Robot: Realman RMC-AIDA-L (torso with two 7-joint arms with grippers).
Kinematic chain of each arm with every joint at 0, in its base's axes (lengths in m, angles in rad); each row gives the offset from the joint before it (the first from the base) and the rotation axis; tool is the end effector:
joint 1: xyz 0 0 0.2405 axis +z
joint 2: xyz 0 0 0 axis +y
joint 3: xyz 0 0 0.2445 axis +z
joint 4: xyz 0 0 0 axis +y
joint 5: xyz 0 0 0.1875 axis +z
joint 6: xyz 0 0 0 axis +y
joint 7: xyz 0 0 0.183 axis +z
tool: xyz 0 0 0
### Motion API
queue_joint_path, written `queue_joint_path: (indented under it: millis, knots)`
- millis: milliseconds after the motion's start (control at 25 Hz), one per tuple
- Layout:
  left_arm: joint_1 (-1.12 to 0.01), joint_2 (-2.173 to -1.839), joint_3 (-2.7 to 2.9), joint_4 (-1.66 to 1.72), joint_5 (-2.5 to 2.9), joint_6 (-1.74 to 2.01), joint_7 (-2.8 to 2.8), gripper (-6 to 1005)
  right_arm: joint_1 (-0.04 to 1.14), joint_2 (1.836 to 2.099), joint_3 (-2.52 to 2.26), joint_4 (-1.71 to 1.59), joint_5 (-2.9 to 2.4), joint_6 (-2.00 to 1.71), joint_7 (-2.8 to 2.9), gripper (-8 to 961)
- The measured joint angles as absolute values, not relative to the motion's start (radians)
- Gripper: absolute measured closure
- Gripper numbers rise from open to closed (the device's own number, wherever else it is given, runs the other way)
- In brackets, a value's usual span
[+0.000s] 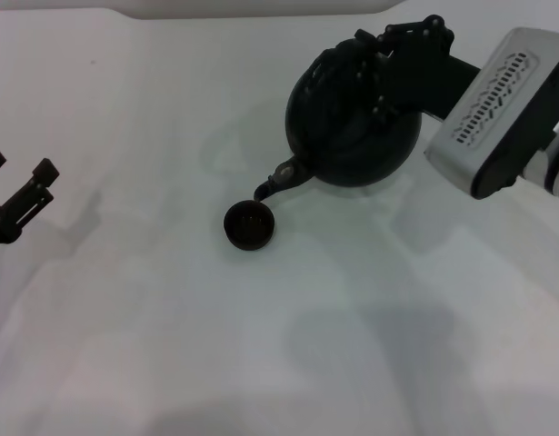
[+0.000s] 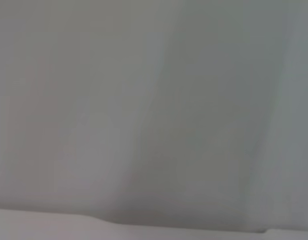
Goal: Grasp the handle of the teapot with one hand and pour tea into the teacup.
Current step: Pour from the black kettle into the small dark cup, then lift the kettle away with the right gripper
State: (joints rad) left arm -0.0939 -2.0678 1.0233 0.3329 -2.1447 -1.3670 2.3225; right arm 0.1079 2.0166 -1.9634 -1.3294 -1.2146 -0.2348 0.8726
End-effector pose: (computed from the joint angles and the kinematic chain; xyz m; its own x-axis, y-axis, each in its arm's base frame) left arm -0.3311 0.2517 0.0006 0.5504 0.1721 0.8169 0.7923 -0.4161 -0.4462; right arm 0.1762 0.3368 -0.0534 0.9811 0.1560 -0.1144 0.0001 -0.5919 -0.8060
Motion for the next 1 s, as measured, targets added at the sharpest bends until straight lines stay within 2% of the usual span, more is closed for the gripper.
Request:
queue_joint_path:
  millis: [1000]
  knots:
    - [-0.105, -2.066, 1.021, 0.334, -2.149, -1.303, 2.328, 138, 0.065, 2.017, -2.082, -1.415, -1.226, -0.092, 0.734, 841]
